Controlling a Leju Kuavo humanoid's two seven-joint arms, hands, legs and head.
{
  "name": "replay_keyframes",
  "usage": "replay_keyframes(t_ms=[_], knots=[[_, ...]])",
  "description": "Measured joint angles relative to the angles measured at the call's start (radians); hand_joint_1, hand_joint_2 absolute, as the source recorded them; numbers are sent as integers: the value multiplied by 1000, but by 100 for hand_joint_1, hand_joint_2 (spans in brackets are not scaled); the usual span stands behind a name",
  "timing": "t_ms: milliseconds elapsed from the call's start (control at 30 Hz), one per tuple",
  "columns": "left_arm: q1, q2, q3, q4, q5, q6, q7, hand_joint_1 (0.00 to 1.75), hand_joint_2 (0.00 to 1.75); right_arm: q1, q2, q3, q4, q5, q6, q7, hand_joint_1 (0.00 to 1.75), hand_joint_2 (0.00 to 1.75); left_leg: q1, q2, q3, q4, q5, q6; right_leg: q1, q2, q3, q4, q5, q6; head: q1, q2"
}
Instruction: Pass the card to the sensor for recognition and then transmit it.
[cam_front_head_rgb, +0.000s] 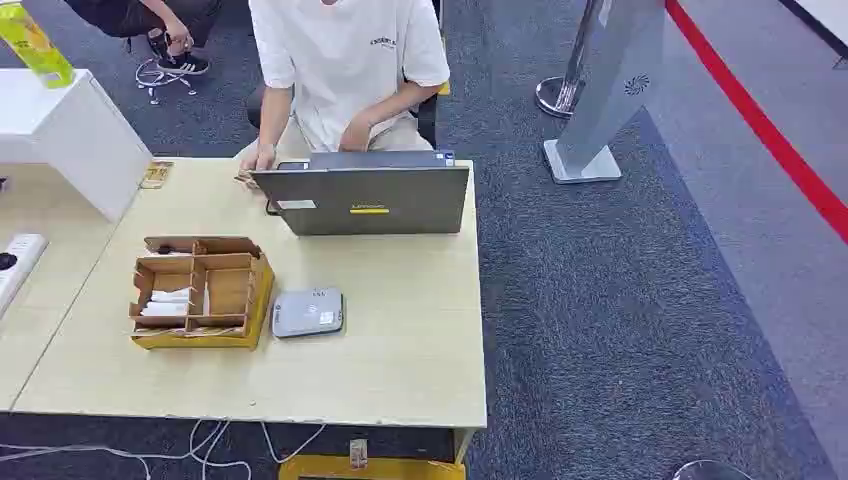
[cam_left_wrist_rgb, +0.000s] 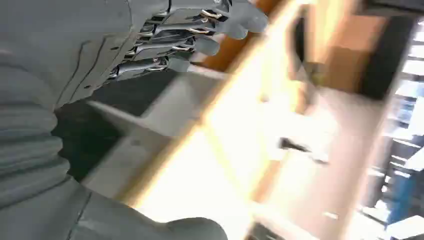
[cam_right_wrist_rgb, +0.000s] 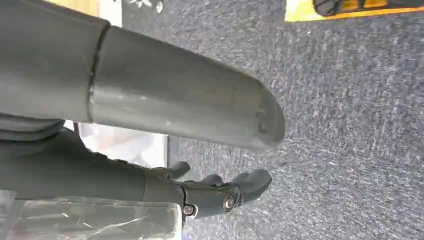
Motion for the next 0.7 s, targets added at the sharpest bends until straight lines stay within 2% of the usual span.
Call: replay_keyframes(t_ms=[67,133,300,700], knots=[[-8,-13,6,-50,2,-30,-6,0,175,-1,0,0,4,15,1,6,0,0,0,0,0,0,0,0,0,0,2,0,0,0,0,0],[-4,-25,2,-82,-4,-27,-7,0,175,-3,1,0,5,20,2,8,0,0,0,0,0,0,0,0,0,0,1,0,0,-1,1,0],[-1,-34,-57,-184,-51,61,-8,0,175,-4,3,0,6,25,5,10,0,0,0,2,0,0,0,0,0,1,-2,0,0,-1,0,0],[-89,-40,-335,-318,-285,278,78,0,175,-7,5,2,10,56,14,11,0,0,0,3,1,0,1,-2,0,1,-2,0,2,-3,0,0]])
